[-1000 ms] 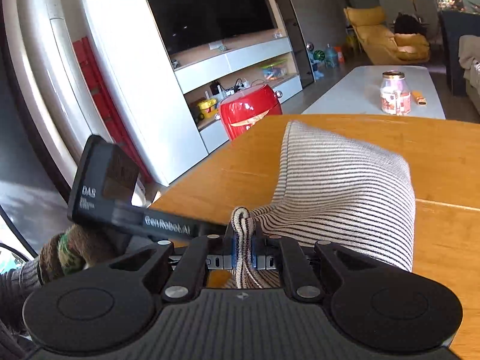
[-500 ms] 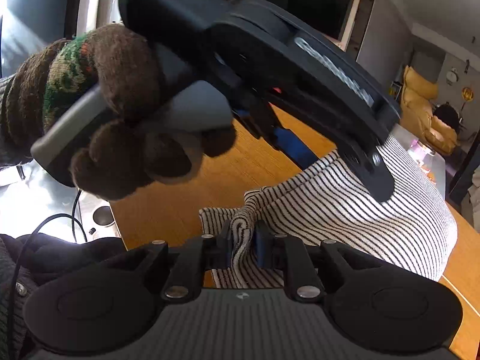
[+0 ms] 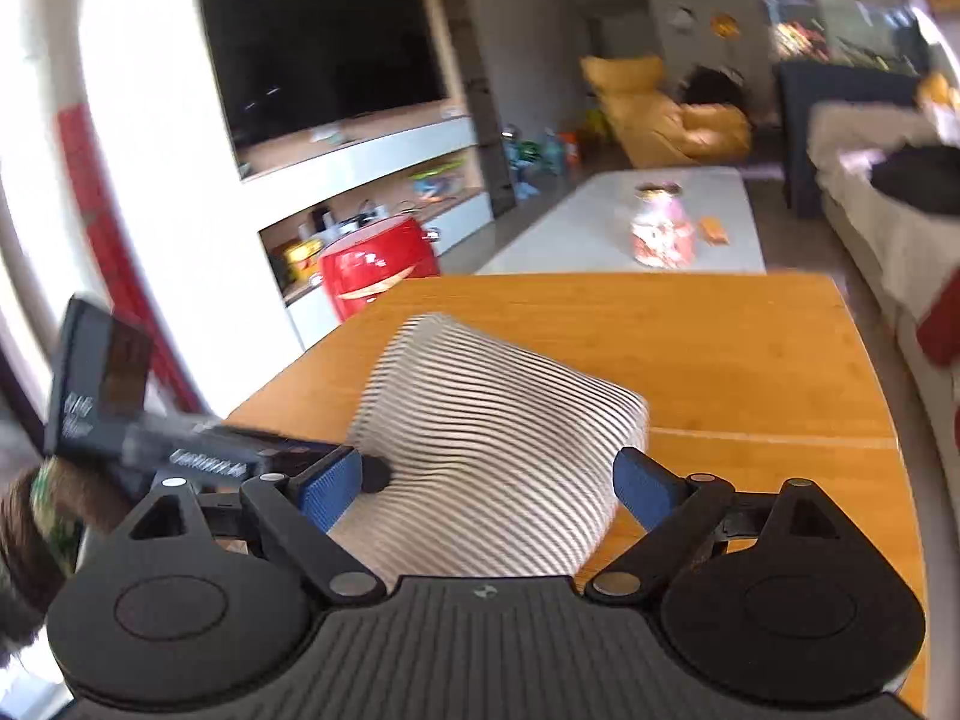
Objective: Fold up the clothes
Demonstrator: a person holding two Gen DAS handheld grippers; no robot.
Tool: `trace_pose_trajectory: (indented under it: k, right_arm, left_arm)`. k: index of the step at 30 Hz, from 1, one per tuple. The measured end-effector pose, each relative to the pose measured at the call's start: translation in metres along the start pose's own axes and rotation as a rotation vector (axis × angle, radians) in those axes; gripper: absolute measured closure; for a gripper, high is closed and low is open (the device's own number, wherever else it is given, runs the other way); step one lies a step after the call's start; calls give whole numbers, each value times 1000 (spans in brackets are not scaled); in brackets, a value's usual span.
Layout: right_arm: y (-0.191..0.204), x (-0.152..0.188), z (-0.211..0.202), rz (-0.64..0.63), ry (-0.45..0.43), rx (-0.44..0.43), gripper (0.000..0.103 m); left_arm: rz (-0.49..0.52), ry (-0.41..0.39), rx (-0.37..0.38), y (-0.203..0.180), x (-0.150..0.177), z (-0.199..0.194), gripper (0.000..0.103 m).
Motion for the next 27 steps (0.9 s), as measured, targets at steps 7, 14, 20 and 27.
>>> trace_pose_trajectory:
  k: [7, 14, 20, 27]
  right_arm:
    - [-35, 14, 59, 373, 100, -105, 27]
    - [4, -42, 75, -67, 55, -46, 35]
    - [-9, -34, 99, -164, 113, 112, 33]
    - [26, -39, 71, -364, -17, 206, 30]
  left_arm:
    - [-75, 23, 47, 5, 5, 1, 32]
    - [-136, 3, 74, -2, 3, 16, 34]
    - [-125, -7, 67, -11, 2, 22, 32]
    - [-146, -20, 47, 3, 5, -4, 25]
Point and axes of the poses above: each gripper's, at about its wrist camera, not at the fingertips, and z roughly the way its jaws point, y to its left, x to its underside, the point moved 10 cm from there along z, roughly the way its jaws point, and after that the axes turned 5 degrees about -y, right-handed, at the moved point
